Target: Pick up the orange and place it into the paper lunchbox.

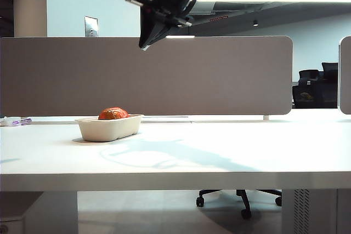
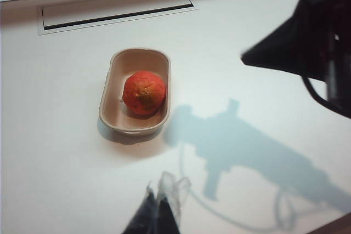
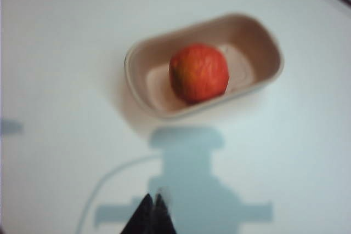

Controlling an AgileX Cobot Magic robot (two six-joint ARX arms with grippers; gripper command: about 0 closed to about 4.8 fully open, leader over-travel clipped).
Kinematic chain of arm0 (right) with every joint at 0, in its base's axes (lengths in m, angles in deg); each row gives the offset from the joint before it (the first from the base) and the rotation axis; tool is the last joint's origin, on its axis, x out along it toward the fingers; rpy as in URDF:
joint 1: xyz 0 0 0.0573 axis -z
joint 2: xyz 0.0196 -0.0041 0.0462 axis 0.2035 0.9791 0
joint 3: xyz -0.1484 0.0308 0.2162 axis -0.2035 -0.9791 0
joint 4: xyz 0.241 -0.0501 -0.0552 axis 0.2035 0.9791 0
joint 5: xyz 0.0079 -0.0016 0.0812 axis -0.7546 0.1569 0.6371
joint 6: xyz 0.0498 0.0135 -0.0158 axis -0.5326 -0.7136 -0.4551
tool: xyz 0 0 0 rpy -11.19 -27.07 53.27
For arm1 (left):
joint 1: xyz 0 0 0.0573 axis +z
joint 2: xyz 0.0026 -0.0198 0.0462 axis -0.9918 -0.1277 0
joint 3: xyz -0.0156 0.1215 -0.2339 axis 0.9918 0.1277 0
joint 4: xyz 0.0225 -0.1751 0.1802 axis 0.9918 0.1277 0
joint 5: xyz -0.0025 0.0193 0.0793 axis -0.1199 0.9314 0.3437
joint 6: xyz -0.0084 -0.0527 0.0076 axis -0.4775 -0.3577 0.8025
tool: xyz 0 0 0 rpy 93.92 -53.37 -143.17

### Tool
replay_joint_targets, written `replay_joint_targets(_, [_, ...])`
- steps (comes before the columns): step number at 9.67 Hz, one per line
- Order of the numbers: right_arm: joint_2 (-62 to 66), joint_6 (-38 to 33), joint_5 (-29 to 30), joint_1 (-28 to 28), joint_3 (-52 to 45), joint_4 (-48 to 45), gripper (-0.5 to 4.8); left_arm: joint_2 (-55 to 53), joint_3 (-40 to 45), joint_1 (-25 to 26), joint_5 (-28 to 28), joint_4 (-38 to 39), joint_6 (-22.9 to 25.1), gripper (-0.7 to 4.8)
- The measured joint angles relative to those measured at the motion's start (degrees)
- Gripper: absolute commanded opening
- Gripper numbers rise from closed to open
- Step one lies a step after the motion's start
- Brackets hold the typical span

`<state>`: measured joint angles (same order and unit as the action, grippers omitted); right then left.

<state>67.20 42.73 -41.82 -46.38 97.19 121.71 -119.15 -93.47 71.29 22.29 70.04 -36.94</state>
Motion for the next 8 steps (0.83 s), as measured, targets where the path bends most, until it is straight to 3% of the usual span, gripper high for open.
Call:
replay_joint_targets(1, [-2.12,0.85,-0.46,0.0,-0.44,9.31,-0.06,0.0,0.0,0.0,-0.28,0.0,-0.02,-0.07])
replay_joint_targets(3, [-5.55,1.79,-0.68,0.0,-0.42,14.99,-0.06,0.0,0.0,0.0,-2.6,0.0,0.0,-0.07])
replay_joint_targets(4, [-19.76,2.29,-9.92,0.13,-0.79,28.39,-0.05,0.02,0.0,0.02,-4.31,0.0,0.0,-0.07])
replay_joint_targets(8, [-36.3,2.01,-12.37,2.36,-17.31,28.24,-0.05,0.02,0.0,0.02,-5.16,0.13,0.0,-0.07])
